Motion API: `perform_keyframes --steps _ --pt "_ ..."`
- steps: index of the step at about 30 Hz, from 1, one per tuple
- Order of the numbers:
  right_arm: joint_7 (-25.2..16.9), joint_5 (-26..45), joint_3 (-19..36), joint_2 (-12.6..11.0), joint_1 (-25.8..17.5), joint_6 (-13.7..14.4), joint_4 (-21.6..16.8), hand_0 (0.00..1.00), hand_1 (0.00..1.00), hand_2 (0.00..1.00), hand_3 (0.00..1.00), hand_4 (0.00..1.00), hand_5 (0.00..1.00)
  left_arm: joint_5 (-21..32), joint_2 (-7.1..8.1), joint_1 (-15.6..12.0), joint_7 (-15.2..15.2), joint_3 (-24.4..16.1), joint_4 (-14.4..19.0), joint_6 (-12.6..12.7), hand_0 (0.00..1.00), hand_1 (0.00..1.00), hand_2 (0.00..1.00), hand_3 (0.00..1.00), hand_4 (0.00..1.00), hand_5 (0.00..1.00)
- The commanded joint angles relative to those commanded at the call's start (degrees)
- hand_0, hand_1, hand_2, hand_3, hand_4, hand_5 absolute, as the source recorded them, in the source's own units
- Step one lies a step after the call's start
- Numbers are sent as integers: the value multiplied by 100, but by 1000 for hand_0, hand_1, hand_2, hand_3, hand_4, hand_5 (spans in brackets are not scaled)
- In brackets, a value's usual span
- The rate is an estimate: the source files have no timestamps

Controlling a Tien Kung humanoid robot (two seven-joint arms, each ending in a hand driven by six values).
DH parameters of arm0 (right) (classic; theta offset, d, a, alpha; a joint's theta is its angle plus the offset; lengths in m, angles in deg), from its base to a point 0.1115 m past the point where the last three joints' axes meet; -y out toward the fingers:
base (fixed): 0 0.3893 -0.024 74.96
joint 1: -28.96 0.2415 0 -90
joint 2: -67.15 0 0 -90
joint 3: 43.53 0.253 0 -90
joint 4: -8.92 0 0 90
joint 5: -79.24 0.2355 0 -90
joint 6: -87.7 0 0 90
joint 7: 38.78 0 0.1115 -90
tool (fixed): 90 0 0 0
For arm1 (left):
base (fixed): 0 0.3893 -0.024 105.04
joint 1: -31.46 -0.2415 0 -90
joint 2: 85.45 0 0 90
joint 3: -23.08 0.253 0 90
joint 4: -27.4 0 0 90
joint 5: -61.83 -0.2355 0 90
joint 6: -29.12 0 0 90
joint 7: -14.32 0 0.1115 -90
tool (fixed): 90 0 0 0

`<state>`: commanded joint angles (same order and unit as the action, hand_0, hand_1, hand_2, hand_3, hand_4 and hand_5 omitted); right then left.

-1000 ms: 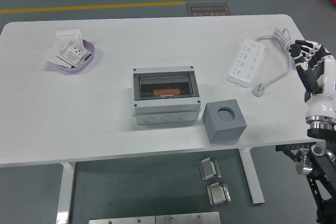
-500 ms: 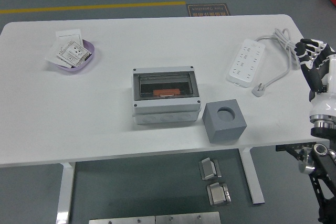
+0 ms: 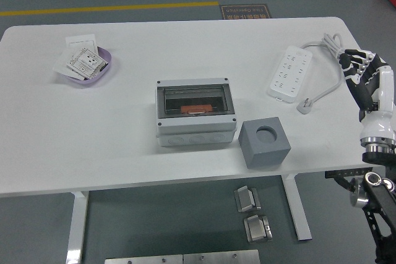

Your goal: Pick up the cylinder from the cube,place it in the box,flap close box

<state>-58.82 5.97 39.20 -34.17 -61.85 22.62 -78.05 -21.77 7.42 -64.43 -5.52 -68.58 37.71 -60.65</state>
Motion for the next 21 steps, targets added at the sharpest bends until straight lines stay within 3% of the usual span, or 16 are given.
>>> perform_keyframes --steps 20,21 --pt "57 -36 110 -132 -113 49 -42 614 569 565 562 972 619 -113 91 -2 8 -43 0 -16 643 642 526 620 691 323" --pt "59 -35 128 -133 -121 49 -46 612 569 565 596 971 619 -101 86 -3 11 -41 0 -14 643 642 527 620 690 321"
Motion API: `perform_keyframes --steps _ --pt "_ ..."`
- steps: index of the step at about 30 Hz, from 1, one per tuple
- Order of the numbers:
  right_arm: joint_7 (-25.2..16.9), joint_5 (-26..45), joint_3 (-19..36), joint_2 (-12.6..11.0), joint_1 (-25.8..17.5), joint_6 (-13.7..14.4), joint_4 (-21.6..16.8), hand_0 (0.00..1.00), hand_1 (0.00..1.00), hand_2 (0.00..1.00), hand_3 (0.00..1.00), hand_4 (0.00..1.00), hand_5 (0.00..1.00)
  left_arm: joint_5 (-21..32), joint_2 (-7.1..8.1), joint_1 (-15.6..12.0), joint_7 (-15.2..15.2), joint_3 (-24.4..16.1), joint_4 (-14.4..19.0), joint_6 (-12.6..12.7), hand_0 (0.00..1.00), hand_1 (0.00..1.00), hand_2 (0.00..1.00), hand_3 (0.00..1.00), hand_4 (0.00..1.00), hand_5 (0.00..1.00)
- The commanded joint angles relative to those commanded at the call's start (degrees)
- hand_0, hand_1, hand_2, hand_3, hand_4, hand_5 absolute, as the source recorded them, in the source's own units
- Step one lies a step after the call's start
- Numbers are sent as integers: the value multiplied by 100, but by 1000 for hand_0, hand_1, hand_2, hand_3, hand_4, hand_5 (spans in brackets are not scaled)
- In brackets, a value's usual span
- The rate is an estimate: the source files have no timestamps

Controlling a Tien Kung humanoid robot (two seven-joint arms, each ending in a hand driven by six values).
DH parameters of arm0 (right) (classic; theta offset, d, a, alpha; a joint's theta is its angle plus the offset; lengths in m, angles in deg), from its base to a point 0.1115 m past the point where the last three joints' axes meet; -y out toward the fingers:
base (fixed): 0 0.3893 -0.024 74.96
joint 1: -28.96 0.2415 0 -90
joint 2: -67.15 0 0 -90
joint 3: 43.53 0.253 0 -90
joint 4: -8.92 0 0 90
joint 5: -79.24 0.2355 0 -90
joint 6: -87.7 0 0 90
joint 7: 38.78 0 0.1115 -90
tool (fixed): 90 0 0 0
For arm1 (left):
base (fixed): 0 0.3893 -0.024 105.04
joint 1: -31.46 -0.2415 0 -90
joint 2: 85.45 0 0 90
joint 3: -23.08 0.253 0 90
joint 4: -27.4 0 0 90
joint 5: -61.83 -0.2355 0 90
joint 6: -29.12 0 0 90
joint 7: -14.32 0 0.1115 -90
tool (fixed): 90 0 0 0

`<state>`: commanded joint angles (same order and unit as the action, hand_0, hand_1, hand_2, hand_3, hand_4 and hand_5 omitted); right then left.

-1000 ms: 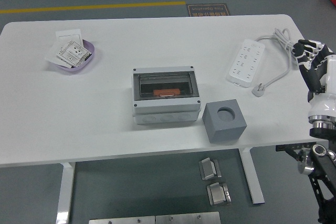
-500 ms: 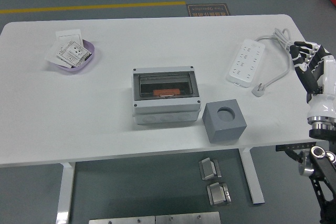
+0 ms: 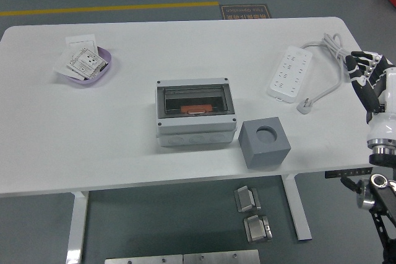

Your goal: Pick up the cylinder from the cube,place it in the box,flap close box

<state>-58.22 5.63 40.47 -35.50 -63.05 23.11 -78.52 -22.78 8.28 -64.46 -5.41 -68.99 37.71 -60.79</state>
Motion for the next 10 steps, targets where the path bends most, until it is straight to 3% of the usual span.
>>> perform_keyframes --steps 5,6,10 --pt "13 -2 67 -21 -17 -5 -26 612 569 565 596 971 619 36 -52 -3 -4 9 0 0 643 642 527 620 690 321" --pt "17 -5 80 -27 -15 -5 -29 613 563 570 674 971 620 51 -61 -1 1 12 0 2 643 642 526 620 689 322" --pt "32 -30 105 -43 7 -6 -37 613 563 570 674 971 620 86 -66 -12 9 13 0 11 643 642 526 620 689 322"
